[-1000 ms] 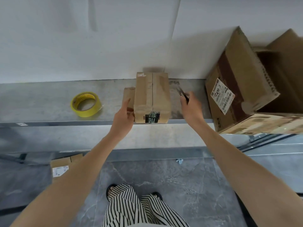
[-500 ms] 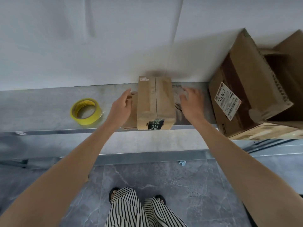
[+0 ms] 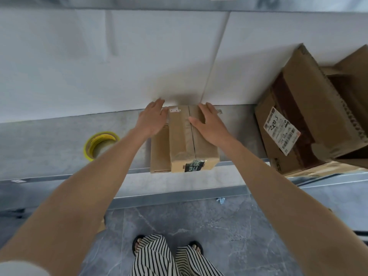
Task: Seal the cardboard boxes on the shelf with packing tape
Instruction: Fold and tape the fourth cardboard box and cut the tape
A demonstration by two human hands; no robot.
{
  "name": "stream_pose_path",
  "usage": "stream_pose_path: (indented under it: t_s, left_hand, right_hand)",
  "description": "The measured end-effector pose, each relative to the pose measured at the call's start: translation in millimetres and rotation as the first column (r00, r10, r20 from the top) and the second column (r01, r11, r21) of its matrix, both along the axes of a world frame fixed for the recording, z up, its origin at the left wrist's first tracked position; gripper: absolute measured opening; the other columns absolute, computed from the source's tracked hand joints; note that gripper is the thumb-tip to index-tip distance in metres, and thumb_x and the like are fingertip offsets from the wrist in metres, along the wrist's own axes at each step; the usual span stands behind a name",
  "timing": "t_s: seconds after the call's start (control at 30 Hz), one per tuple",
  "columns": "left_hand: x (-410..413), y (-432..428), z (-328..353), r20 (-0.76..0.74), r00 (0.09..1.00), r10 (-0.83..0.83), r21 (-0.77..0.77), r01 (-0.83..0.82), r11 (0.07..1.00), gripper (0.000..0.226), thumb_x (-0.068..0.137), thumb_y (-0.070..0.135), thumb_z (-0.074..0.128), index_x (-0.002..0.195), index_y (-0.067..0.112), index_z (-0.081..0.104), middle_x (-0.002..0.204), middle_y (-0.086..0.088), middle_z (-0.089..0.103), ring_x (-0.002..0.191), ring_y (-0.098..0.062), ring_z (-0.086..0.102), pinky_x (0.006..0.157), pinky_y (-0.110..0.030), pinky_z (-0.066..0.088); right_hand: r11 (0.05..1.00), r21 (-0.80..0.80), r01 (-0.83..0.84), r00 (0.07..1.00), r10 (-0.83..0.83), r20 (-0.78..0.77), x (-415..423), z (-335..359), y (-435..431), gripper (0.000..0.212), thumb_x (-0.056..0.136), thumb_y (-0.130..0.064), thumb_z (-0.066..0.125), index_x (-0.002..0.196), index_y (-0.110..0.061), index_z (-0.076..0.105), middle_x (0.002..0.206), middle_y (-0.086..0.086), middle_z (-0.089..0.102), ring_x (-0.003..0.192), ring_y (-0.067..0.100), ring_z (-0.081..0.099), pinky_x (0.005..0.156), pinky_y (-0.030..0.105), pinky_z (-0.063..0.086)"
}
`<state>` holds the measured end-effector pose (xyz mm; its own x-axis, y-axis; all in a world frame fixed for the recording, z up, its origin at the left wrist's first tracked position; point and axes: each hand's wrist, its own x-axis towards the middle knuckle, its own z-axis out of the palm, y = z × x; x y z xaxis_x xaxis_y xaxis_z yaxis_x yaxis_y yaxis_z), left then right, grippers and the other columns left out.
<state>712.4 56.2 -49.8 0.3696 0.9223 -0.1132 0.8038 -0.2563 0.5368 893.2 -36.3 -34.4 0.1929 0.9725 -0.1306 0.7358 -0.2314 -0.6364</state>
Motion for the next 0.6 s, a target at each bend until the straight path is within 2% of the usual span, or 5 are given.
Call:
stream_pose_path:
  t_s: [0.23,0.43,0.6]
  left_hand:
    - [-4,6,-3,-0.036,0.999,-0.04,-0.007,0.039,0.999,0.049,0.103,0.032,0.019,0.151,0.018,0.022,0.159,0.003,0.014,0.146,-0.017,0.012,0.118,-0.041,0.014]
    - [-11,-19,3,0.211,0.977,0.038,-0.024,-0.034,0.999,0.048,0.103,0.035,0.026,0.147,0.016,0.033,0.155,-0.001,0.029,0.142,-0.017,0.025,0.116,-0.034,0.018]
    - [-17,-66,17,0.311,0.948,-0.059,0.065,0.04,0.997,0.04,0.102,0.032,0.034,0.14,0.023,0.042,0.151,0.0,0.035,0.138,-0.017,0.033,0.114,-0.036,0.026]
  right_hand:
    - [0.999,0.015,-0.035,0.999,0.035,0.024,-5,0,-8,0.064,0.094,-0.053,0.043,0.148,-0.028,0.021,0.158,-0.005,0.009,0.14,0.021,0.025,0.105,0.038,0.03]
    - [1.0,-0.001,-0.009,1.0,0.009,0.001,-12,-1,-7,0.066,0.094,-0.053,0.043,0.149,-0.026,0.019,0.159,-0.004,0.005,0.142,0.019,0.022,0.106,0.037,0.028]
    - [1.0,-0.008,0.015,0.998,-0.016,-0.056,-20,4,-4,0.07,0.093,-0.053,0.045,0.15,-0.024,0.017,0.16,-0.002,0.004,0.142,0.021,0.022,0.108,0.036,0.026]
